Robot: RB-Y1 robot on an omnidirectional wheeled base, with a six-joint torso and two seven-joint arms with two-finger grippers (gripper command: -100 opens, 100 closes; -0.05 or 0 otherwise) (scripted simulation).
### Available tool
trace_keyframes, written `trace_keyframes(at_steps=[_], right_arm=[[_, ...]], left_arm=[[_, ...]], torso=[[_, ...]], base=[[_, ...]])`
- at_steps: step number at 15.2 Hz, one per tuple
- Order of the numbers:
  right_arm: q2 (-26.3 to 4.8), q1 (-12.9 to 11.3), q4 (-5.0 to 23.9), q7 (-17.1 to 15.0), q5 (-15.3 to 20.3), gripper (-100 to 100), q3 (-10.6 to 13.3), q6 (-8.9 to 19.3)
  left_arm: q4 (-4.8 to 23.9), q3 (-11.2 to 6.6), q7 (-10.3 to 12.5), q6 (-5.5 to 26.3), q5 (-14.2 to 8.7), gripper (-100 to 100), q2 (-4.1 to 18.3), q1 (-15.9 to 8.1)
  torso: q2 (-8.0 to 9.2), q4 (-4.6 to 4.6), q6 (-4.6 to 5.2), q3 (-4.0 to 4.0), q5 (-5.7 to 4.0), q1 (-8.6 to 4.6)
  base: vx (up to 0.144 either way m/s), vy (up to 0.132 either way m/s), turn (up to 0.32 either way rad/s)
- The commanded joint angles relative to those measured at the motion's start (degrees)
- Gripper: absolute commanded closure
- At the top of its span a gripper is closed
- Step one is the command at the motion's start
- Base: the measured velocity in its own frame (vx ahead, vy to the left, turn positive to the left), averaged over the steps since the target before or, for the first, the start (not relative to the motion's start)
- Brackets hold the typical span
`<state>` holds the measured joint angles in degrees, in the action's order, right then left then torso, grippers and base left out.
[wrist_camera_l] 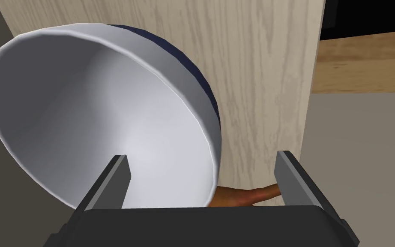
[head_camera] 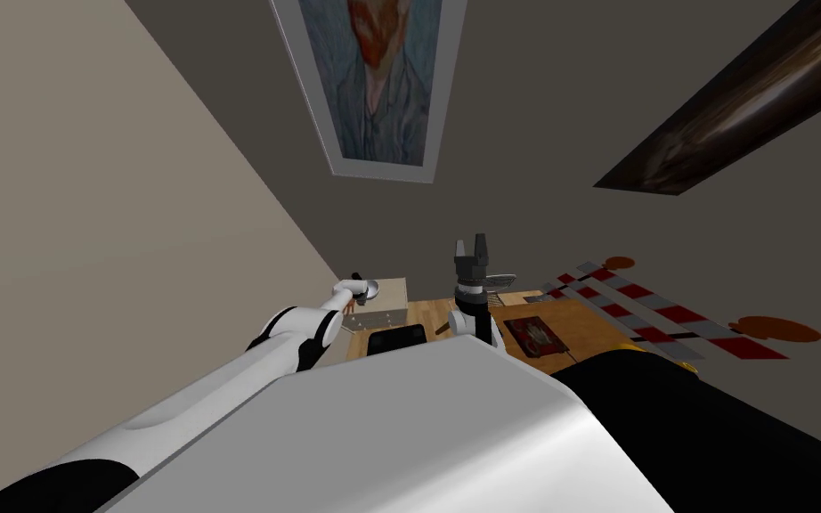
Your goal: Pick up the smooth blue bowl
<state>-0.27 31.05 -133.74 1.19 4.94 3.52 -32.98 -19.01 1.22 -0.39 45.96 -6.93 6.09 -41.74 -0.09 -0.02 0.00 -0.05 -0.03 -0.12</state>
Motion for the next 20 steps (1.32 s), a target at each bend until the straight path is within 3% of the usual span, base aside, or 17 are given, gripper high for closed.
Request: trace_keyframes(at_steps=[1,2,5,9,10,11,15,19,20], right_arm=[[0.0,0.0,0.0,0.0,0.0,0,0.0,0.0],[0.0,0.0,0.0,0.0,0.0,0,0.0,0.0],[0.0,0.0,0.0,0.0,0.0,0,0.0,0.0],[0.0,0.0,0.0,0.0,0.0,0,0.0,0.0],[0.0,0.0,0.0,0.0,0.0,0,0.0,0.0],[0.0,0.0,0.0,0.0,0.0,0,0.0,0.0],[0.0,0.0,0.0,0.0,0.0,0,0.0,0.0],[0.0,0.0,0.0,0.0,0.0,0,0.0,0.0],[0.0,0.0,0.0,0.0,0.0,0,0.0,0.0]], left_arm=[[-0.5,0.12,0.0,1.6,0.0,-100,-0.1,0.2],[1.0,0.15,0.0,2.7,-0.1,-100,-0.4,-0.8],[0.1,0.22,0.2,3.0,0.0,-100,-0.5,-0.3],[1.5,0.16,0.1,-0.9,0.6,-100,-0.8,2.2],[2.0,0.07,0.0,-0.1,0.3,-100,-0.6,1.1],[2.2,0.05,-0.1,-0.4,0.3,100,-0.6,1.2],[2.1,0.08,-0.1,-0.5,0.3,100,-0.7,1.1],[0.5,0.19,0.1,2.4,0.1,100,-0.5,-0.2],[0.4,0.19,0.0,1.7,0.1,100,-0.5,0.6]], torso=[[0.00,0.00,0.00,0.00,0.00,0.00],[0.02,0.00,-0.01,0.01,0.00,0.01],[0.04,0.01,-0.01,0.02,0.01,0.04],[0.09,0.01,-0.02,0.05,0.04,0.15],[0.09,0.01,-0.02,0.05,0.04,0.18],[0.09,0.02,-0.01,0.05,0.04,0.17],[0.08,-0.05,-0.06,0.01,0.09,0.21],[0.04,-0.01,-0.08,0.01,0.08,0.18],[0.05,0.01,-0.08,0.02,0.07,0.20]], base=[[0.016,-0.021,-0.006],[0.014,-0.022,-0.006],[0.009,-0.014,-0.003],[0.007,0.008,-0.028],[0.001,0.010,-0.019],[0.000,0.000,0.000],[-0.002,0.002,-0.002],[0.000,-0.011,0.031],[0.000,0.000,0.000]])
